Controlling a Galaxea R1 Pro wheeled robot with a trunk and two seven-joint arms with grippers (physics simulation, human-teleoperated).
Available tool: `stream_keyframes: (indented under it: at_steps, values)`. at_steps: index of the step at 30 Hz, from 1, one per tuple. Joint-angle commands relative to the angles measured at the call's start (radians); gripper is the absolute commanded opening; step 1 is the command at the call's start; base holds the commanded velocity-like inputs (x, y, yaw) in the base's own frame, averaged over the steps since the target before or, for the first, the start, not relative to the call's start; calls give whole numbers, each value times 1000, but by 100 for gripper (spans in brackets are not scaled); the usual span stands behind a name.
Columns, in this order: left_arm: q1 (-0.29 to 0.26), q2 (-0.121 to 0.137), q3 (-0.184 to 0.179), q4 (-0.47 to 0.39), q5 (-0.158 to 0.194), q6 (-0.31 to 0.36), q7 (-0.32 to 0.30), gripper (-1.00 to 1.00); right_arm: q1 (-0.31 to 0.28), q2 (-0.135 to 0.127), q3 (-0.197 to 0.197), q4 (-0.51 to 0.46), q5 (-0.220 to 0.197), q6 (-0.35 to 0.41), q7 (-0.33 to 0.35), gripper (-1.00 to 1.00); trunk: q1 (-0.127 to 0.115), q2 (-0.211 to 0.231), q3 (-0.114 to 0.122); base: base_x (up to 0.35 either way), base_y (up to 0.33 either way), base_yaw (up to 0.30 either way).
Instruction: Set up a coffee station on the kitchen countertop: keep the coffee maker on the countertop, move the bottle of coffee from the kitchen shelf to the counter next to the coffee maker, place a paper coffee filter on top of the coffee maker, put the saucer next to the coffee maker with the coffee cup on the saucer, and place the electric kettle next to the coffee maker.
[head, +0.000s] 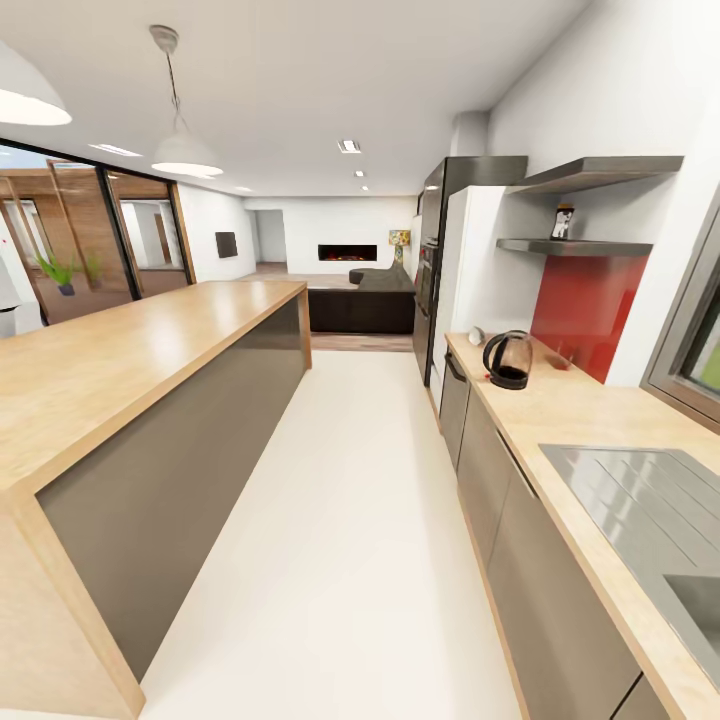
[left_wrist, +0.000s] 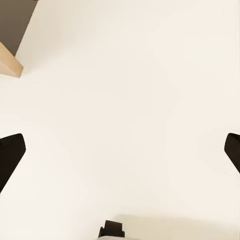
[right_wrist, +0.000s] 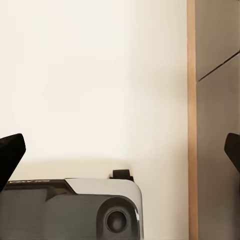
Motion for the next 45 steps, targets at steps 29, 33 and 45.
stream_keyframes:
  at_steps: [29,33,45]
  values:
    - [-2,26,-1,0,-4,-6,-2,100,0,0,-13,-8,-7,-3,-5,100,0,-1,-8,310,0,16]
    - [-2,27,-1,0,-4,-6,-2,100,0,-1,-11,-5,-4,-3,-5,100,0,-1,-9,334,0,9]
    - [-2,27,-1,0,-4,-6,-1,100,0,-3,-4,-2,-1,-3,-3,100,0,-1,-9,334,0,1]
